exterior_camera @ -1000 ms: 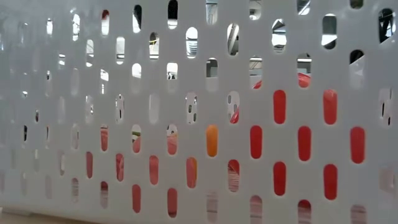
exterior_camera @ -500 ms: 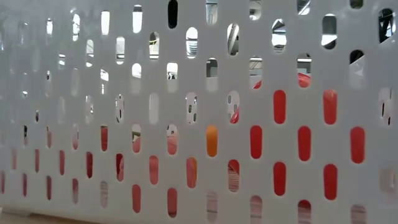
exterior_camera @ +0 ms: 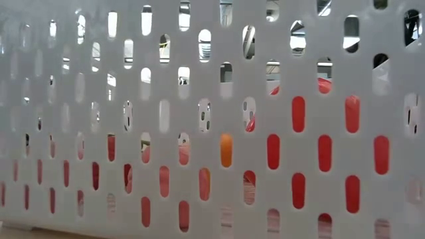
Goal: Pick and placing Produce into tupperware
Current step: Put the strawberry into the white bin
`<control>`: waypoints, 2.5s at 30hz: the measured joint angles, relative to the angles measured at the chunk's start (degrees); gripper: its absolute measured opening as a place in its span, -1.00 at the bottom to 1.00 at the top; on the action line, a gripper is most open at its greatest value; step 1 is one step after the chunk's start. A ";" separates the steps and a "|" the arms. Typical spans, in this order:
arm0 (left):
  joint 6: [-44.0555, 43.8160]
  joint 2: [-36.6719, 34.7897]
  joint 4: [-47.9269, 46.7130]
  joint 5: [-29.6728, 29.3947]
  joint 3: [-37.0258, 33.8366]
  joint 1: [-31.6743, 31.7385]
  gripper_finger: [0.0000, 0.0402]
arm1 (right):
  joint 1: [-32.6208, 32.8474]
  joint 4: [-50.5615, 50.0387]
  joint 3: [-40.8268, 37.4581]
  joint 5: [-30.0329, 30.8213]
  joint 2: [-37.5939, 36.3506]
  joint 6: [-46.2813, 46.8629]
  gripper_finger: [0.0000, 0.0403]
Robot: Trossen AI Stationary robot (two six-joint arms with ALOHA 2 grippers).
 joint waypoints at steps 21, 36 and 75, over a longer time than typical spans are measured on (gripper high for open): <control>-2.62 -16.34 0.09 7.04 -31.15 0.04 -0.12 | 0.02 -0.02 0.02 0.00 0.00 -0.01 0.86; -15.06 -16.28 2.61 6.98 -31.53 0.02 -0.12 | 0.00 -0.02 0.02 0.00 0.00 0.01 0.86; -15.18 -53.68 12.95 -1.72 -68.29 -8.51 0.11 | 0.02 -0.02 0.02 0.01 0.00 0.00 0.86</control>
